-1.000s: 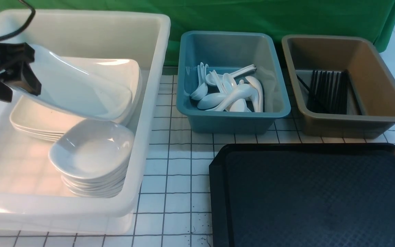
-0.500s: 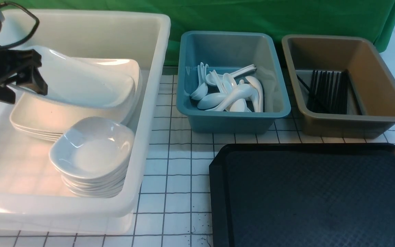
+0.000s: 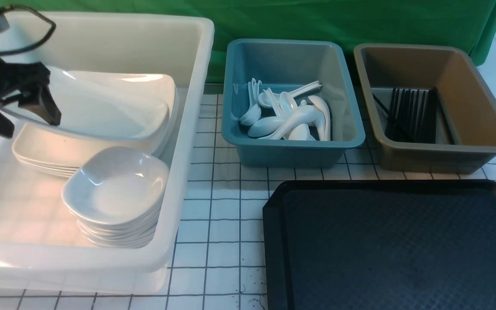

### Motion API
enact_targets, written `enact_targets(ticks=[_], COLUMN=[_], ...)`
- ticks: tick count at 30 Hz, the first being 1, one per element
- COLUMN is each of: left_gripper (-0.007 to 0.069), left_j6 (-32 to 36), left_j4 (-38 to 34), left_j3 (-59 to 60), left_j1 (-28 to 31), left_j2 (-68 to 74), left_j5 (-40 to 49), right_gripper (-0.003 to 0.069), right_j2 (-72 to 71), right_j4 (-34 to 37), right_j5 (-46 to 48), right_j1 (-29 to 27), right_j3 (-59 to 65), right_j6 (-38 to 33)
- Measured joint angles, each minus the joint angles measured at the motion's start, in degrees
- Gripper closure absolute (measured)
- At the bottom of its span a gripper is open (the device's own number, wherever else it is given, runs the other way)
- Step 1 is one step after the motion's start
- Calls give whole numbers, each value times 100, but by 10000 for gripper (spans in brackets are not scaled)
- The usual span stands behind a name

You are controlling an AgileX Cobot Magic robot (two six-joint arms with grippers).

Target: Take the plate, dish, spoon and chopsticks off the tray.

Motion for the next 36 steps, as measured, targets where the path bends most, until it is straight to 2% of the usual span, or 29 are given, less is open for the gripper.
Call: enact_targets(ticks=[4,9,12,17,21,25,26,28,29,30,31,33,36], left_gripper=[62,62,62,62,74,195,287,419,432,532,573,611,628], left_j6=[-111,-159,-163,-163,-51,215,328,519,519,699,781,842,911], left_j4=[102,-73,-539,-570,-565,-614,-678,-811,-825,-957,-1010,-1060,-1067], left_j3=[-173,-69,147,202,136,-61,-104,-104,-104,-104,-104,-110,-110], left_j1=[0,0,0,0,0,0,0,0,0,0,0,-11,-11], left_j2=[-6,-10,-10,-10,-10,-13,-57,-171,-171,-315,-407,-561,-825], left_j5=[-2,-866,-1605,-1600,-1117,-367,-112,47,56,91,103,117,127], right_gripper=[586,586,586,586,586,586,587,594,595,606,615,624,628], right_j2=[0,0,0,0,0,-5,-58,-207,-255,-453,-625,-1017,-1902], right_j4=[0,7,17,24,50,157,256,377,386,446,463,479,486], right_j5=[0,26,39,78,82,208,297,499,529,765,909,1121,1432], right_j1=[0,0,0,0,0,0,0,0,0,0,0,0,0], right_j3=[0,0,0,0,0,0,0,-21,-38,-127,-196,-287,-343], right_j6=[0,0,0,0,0,-144,-279,-455,-489,-576,-595,-625,-719])
